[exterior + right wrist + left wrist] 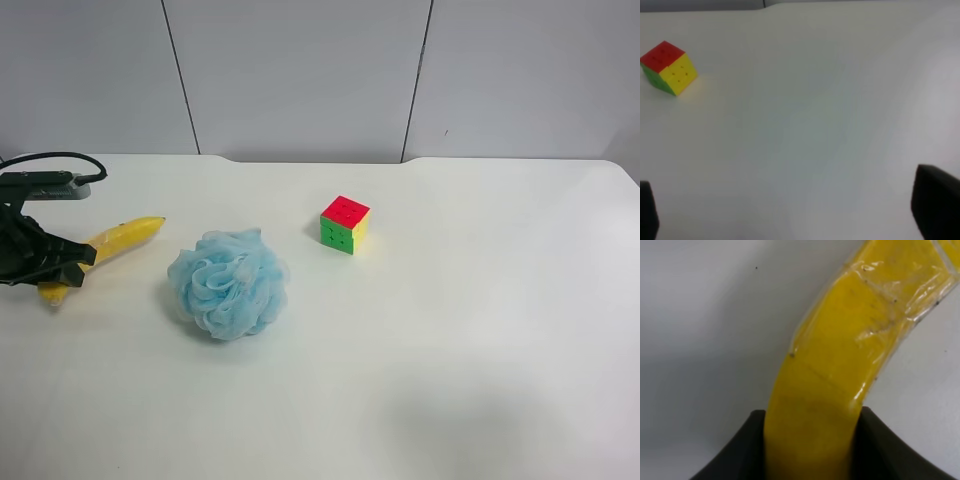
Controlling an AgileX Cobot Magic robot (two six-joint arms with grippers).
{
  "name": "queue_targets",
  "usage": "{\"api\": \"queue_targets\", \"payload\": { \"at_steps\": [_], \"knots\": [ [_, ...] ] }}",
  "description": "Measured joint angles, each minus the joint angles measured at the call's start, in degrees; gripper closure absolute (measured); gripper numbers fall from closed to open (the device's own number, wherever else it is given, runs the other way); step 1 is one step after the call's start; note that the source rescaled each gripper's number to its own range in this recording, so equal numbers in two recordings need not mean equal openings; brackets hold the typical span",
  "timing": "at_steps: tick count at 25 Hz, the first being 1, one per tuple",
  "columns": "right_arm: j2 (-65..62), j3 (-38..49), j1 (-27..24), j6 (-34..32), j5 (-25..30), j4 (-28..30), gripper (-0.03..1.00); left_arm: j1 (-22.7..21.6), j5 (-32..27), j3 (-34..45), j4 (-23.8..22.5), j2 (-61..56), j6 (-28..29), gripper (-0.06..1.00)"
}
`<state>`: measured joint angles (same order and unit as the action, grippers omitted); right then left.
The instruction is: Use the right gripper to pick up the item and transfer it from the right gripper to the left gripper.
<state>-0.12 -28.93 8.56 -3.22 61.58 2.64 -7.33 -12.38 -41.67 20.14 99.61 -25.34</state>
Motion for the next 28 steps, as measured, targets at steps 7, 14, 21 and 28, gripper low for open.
{"api": "queue_targets", "payload": {
  "at_steps": [7, 14, 21, 28],
  "knots": [
    [0.00, 0.00, 0.00, 0.00, 0.00, 0.00, -0.03, 0.00, 3.03, 0.00, 4.03, 0.00, 0.00, 0.30],
    [0.00, 0.00, 0.00, 0.00, 0.00, 0.00, -0.03, 0.00, 4.25, 0.00, 5.62, 0.00, 0.00, -0.05],
    [0.00, 0.00, 0.00, 0.00, 0.00, 0.00, -0.03, 0.00, -0.76, 0.00, 5.70, -6.10, 0.00, -0.05],
    [0.00, 0.00, 0.00, 0.00, 0.00, 0.00, -0.03, 0.00, -15.87, 0.04, 5.65, -20.00, 0.00, -0.05]
  ]
}}
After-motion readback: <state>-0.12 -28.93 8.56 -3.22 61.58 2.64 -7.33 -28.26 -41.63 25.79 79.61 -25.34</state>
